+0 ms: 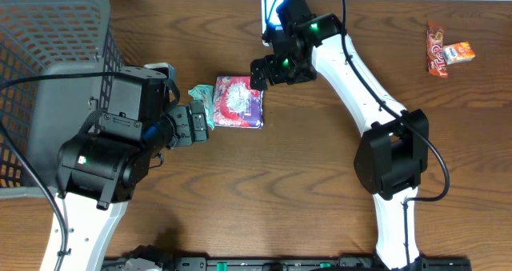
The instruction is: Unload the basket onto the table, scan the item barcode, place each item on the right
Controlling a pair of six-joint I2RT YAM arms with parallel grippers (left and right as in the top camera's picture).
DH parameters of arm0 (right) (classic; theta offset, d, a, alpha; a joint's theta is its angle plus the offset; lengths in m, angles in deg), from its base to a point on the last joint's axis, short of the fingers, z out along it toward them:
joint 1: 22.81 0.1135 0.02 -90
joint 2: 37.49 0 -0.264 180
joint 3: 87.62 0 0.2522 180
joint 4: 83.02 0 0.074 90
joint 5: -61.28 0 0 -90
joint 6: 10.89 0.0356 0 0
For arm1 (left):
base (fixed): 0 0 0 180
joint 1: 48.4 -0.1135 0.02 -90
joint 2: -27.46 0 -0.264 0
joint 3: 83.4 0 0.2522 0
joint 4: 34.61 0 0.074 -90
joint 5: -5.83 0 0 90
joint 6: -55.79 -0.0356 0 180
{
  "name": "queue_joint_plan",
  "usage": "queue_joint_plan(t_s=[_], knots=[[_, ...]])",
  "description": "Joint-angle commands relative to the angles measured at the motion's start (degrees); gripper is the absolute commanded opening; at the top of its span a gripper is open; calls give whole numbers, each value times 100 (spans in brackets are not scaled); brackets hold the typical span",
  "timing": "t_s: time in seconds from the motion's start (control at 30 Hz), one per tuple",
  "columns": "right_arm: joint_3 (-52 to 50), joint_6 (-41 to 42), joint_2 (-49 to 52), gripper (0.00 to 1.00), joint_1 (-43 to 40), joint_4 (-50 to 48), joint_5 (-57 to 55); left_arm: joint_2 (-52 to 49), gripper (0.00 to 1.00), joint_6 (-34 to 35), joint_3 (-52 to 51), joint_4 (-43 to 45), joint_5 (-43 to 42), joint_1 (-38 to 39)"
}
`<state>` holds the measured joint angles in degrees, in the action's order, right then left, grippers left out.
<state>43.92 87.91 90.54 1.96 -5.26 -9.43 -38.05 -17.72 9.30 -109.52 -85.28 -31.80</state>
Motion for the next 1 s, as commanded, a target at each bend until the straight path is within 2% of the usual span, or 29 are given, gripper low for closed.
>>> queue_joint_plan(t_s=[0.0,0.13,0.33,0.6,0.63,0.67,0.7,0.77,0.8,0.83,0.9,0.97], knots=[[-365,328,-39,99,46,-199,-90,4,98,-31,48,-13,72,-17],[-905,776,-39,91,37,-813,48,4,98,-31,48,-13,70,-17],[-1731,835,-39,80,39,-2218,1567,4,98,-31,48,-13,72,-17],[-2599,1333,-39,69,146,-3134,1703,4,98,-31,48,-13,72,-17],[-2712,1375,-39,63,146,-3241,1703,4,98,-31,48,-13,72,-17],[-2813,1392,-39,50,146,-3344,1696,4,98,-31,48,-13,70,-17],[-2865,1390,-39,43,146,-3379,1652,4,98,-31,48,-13,72,-17],[-2863,1388,-39,19,136,-3309,1421,4,98,-31,48,-13,72,-17],[-2837,1386,-61,5,114,-3230,1255,4,98,-31,48,-13,72,-17],[-2763,1381,-96,1,85,-3071,1067,4,98,-31,48,-11,72,-17],[-2520,1231,-184,1,20,-2643,647,4,98,-31,48,-13,72,-17],[-1989,1001,-341,1,-37,-1770,-391,4,98,-31,48,-13,70,-20]])
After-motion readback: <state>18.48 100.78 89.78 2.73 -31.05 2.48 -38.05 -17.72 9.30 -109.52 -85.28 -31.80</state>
